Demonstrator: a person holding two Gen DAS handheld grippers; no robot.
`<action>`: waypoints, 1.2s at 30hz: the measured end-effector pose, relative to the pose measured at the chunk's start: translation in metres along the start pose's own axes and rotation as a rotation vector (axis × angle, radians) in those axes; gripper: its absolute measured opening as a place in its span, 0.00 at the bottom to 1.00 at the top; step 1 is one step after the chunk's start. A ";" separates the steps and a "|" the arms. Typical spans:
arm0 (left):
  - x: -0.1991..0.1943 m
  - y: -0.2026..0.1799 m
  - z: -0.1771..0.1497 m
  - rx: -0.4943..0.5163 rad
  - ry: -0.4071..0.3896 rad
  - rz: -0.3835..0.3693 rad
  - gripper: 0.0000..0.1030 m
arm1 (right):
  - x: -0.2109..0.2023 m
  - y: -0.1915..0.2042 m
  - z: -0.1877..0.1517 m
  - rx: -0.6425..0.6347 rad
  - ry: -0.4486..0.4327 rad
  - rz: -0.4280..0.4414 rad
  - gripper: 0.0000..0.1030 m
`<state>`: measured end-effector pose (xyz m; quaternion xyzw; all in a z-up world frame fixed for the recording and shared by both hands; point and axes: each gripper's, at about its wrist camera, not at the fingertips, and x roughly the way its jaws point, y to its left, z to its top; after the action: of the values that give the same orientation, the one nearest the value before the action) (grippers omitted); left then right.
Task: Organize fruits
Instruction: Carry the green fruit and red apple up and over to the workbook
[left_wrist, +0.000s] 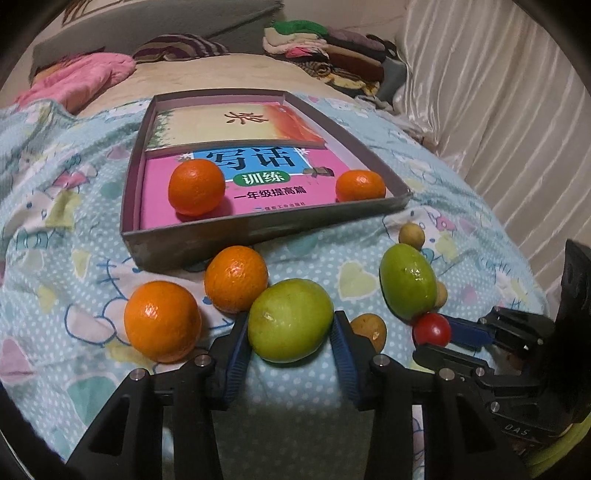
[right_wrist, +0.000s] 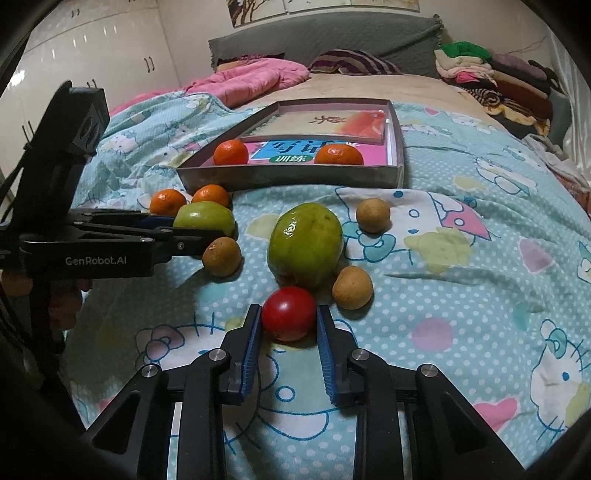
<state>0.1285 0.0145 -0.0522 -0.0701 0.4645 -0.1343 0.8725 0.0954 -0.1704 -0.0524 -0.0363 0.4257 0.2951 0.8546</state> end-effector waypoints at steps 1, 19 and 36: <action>-0.001 0.001 -0.001 -0.008 -0.003 -0.005 0.42 | -0.001 -0.001 0.000 0.002 -0.002 0.000 0.28; -0.045 0.008 -0.009 -0.060 -0.054 -0.028 0.42 | -0.029 -0.013 0.012 0.046 -0.073 -0.007 0.28; -0.064 0.014 0.007 -0.087 -0.107 0.014 0.42 | -0.041 -0.022 0.042 0.034 -0.134 -0.024 0.28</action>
<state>0.1028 0.0468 -0.0008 -0.1117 0.4231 -0.1038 0.8932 0.1177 -0.1942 0.0008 -0.0069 0.3721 0.2795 0.8851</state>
